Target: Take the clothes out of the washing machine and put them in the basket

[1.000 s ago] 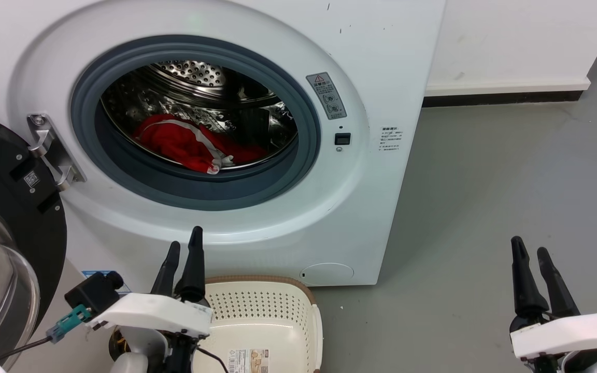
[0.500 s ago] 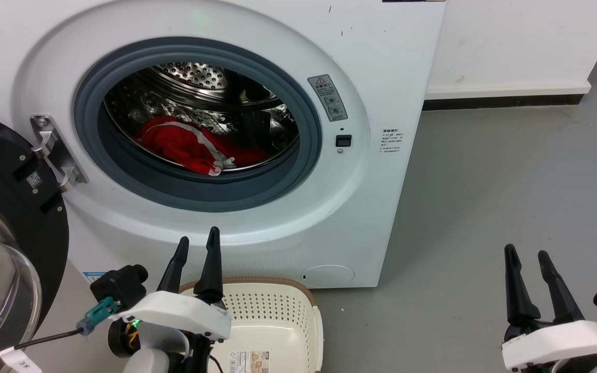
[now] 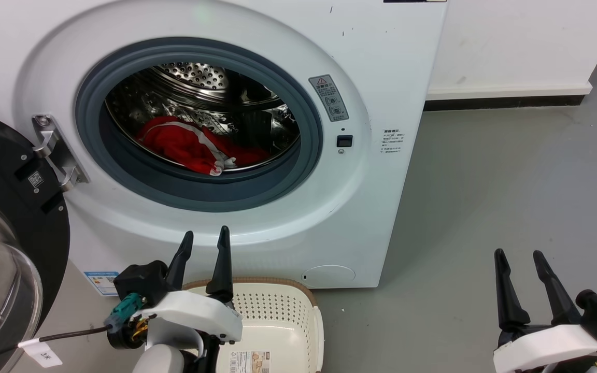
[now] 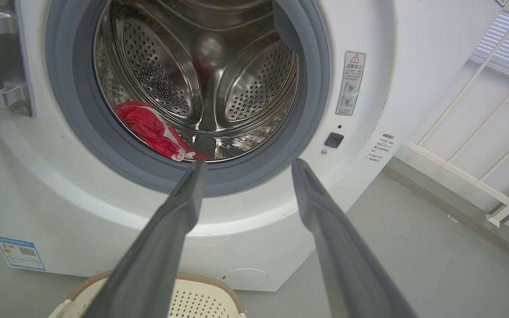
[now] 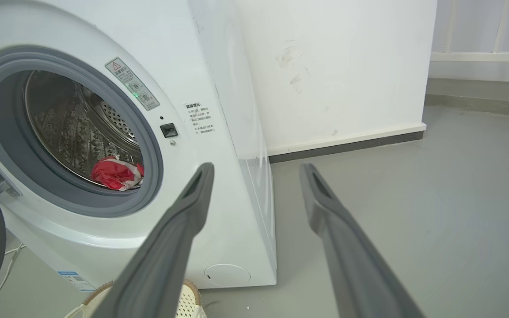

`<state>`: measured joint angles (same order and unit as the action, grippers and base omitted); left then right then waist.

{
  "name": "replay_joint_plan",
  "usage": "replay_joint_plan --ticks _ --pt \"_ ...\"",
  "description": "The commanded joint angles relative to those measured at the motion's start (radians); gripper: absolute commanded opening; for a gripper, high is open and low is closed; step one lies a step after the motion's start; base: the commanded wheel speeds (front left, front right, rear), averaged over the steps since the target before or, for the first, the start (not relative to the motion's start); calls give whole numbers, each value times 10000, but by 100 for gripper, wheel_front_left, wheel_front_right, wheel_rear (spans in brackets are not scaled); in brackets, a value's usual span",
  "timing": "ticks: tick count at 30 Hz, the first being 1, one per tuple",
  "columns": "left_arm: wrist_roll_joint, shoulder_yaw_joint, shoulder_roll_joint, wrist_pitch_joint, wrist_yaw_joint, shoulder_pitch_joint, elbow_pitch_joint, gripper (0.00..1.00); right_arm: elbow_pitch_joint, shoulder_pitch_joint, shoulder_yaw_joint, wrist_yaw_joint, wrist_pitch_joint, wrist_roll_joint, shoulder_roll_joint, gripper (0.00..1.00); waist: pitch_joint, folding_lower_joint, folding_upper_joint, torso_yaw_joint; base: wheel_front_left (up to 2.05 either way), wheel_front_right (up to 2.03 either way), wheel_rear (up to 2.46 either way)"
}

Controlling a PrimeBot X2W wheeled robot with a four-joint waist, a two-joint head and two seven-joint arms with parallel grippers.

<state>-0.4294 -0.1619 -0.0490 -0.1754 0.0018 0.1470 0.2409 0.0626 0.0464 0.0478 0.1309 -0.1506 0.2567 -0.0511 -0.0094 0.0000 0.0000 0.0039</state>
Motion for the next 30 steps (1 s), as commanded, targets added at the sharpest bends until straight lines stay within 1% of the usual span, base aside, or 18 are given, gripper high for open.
replay_joint_plan --ticks 1,11,30 --pt "226 -41 -17 -86 65 102 -50 100 -139 46 -21 -3 -87 -243 6 100 -2 0 0 -1 0 0 0" --pt "1333 160 -56 -309 366 -10 -72 100 -217 156 -9 -3 -175 -1281 8 100 5 0 0 23 0 0 0" --pt "2856 468 -84 -687 532 -212 246 100 -387 401 18 -4 -349 -2974 13 100 -58 0 0 39 0 0 0"
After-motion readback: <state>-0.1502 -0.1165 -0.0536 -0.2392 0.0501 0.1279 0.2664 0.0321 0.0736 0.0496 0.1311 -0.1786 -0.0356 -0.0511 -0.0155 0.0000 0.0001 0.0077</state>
